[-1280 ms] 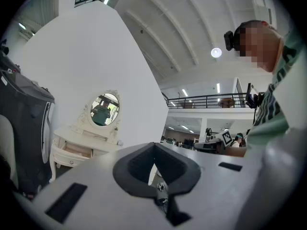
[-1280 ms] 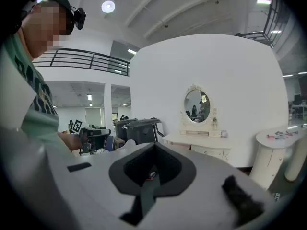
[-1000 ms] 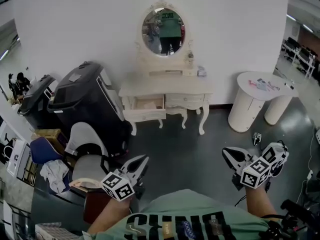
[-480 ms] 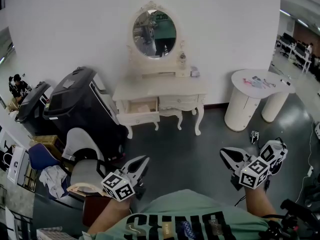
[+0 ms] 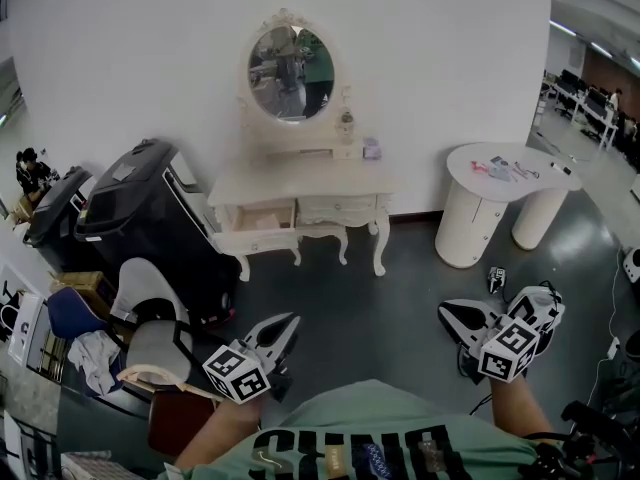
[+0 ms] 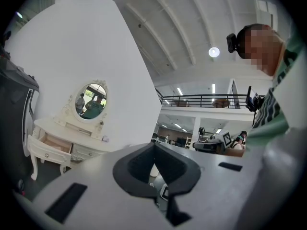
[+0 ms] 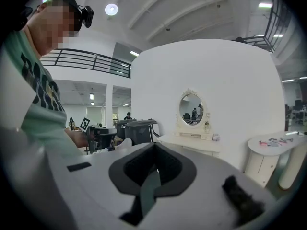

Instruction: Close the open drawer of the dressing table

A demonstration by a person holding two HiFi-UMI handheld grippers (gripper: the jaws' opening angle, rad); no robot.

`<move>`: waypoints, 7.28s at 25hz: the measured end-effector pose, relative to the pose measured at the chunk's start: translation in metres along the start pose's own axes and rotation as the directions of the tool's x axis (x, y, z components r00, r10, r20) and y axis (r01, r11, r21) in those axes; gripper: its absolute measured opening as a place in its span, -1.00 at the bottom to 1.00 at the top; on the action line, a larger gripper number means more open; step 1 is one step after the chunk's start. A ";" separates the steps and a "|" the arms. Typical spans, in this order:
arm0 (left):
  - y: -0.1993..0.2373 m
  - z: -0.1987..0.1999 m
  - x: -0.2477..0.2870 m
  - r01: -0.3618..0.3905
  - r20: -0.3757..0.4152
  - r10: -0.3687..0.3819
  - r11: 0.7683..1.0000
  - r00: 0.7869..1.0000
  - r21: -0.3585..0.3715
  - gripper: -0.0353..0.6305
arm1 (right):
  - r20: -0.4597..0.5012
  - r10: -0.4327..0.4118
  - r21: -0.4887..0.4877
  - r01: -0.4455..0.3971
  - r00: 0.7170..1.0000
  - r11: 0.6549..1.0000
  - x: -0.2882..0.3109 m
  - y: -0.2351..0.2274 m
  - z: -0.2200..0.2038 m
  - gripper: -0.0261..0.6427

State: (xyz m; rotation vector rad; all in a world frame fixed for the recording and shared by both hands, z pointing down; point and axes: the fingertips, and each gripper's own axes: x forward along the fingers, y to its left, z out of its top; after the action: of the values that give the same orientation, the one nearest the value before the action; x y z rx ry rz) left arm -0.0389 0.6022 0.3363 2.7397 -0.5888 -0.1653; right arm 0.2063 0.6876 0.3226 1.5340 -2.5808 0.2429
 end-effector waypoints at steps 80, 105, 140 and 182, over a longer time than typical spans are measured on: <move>0.230 0.063 0.239 -0.122 0.020 0.122 0.992 0.992 -0.006 -0.87 | 0.008 0.225 0.011 -0.225 0.974 0.974 0.278 -0.275 0.063 -0.89; 0.460 0.152 0.290 0.174 -0.031 -0.174 0.985 0.984 0.001 -0.87 | -0.011 -0.038 0.006 0.038 0.999 0.999 0.475 -0.288 0.117 -0.89; 0.505 0.139 0.425 -0.381 0.080 0.383 0.924 0.920 -0.048 -0.87 | -0.108 0.528 -0.027 -0.534 0.842 0.845 0.631 -0.488 0.122 -0.89; 0.575 0.128 0.149 -0.909 0.172 0.953 0.292 0.250 -0.298 -0.87 | -0.314 0.945 -0.033 -0.996 0.091 0.085 0.910 -0.158 0.112 -0.89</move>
State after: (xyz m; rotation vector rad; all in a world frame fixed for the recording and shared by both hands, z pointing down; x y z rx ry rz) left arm -0.1450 0.0083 0.4078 1.7208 -2.1115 -0.3252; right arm -0.0904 -0.1905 0.3998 -0.6201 -2.7782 0.1539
